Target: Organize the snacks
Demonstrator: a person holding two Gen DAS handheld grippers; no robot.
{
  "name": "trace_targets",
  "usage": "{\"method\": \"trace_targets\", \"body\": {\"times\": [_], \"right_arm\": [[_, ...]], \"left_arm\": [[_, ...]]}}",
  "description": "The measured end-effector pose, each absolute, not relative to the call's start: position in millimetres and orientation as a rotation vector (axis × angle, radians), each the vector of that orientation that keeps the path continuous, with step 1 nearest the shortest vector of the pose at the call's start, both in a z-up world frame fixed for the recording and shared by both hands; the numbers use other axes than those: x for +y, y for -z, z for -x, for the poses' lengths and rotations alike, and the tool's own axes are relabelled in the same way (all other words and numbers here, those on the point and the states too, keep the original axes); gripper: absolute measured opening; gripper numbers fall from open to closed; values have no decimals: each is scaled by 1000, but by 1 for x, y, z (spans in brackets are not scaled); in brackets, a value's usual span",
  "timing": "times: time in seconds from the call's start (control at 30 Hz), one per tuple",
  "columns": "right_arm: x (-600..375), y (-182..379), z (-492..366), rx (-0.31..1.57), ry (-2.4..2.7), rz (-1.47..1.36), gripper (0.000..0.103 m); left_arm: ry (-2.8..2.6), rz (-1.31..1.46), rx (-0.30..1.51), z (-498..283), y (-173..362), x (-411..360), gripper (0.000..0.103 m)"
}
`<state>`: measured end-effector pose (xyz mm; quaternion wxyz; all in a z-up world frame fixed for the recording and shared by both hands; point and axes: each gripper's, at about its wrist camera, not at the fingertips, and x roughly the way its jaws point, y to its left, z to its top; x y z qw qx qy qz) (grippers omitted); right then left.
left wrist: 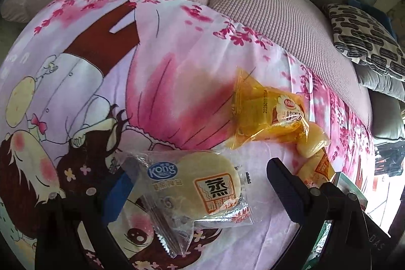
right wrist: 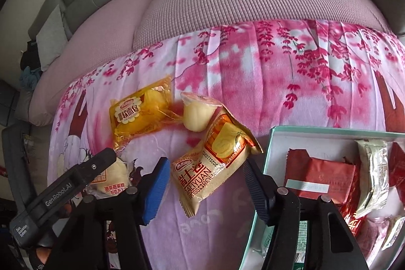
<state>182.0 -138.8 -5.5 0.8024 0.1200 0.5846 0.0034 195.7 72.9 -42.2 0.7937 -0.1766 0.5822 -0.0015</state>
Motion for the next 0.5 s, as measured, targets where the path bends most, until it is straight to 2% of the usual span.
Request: {"method": "trace_targets", "body": {"times": [0.5], "right_arm": [[-127, 28, -206, 1282, -2, -258, 63]], "left_arm": [[8, 346, 1288, -203, 54, 65, 100]]}}
